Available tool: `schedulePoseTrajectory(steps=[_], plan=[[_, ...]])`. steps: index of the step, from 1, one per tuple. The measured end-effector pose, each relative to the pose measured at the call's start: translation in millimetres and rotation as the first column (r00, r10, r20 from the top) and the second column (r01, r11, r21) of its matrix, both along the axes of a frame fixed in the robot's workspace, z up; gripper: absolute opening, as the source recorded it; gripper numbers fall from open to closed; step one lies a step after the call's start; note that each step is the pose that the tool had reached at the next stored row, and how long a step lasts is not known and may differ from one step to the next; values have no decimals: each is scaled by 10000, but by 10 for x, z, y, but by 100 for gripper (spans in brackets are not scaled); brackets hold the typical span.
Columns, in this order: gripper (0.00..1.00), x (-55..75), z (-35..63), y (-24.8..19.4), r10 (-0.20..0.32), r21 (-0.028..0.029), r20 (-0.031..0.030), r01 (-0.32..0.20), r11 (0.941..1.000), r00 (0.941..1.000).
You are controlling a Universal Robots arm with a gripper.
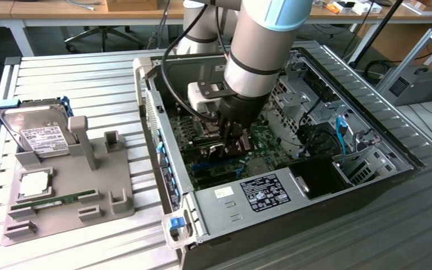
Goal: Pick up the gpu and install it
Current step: 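Insert the gpu into the slot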
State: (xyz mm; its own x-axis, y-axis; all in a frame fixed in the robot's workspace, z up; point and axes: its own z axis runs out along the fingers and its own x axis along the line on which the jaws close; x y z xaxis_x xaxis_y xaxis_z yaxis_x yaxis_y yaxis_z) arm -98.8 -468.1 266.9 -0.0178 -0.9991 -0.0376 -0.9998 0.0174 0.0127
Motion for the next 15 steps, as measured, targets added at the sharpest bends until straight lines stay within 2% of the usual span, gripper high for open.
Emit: schedulePoseTrajectory(steps=[3,8,11,13,15], plan=[[27,0,2,0,-84,-27,0,84,10000,10000],[27,0,2,0,-86,-29,0,86,10000,10000],[27,-1,2,0,-267,-29,-6,267,9996,9996],[27,-1,3,0,-372,-31,-35,371,9993,9993],[27,0,2,0,-451,-31,-105,451,9990,9989]])
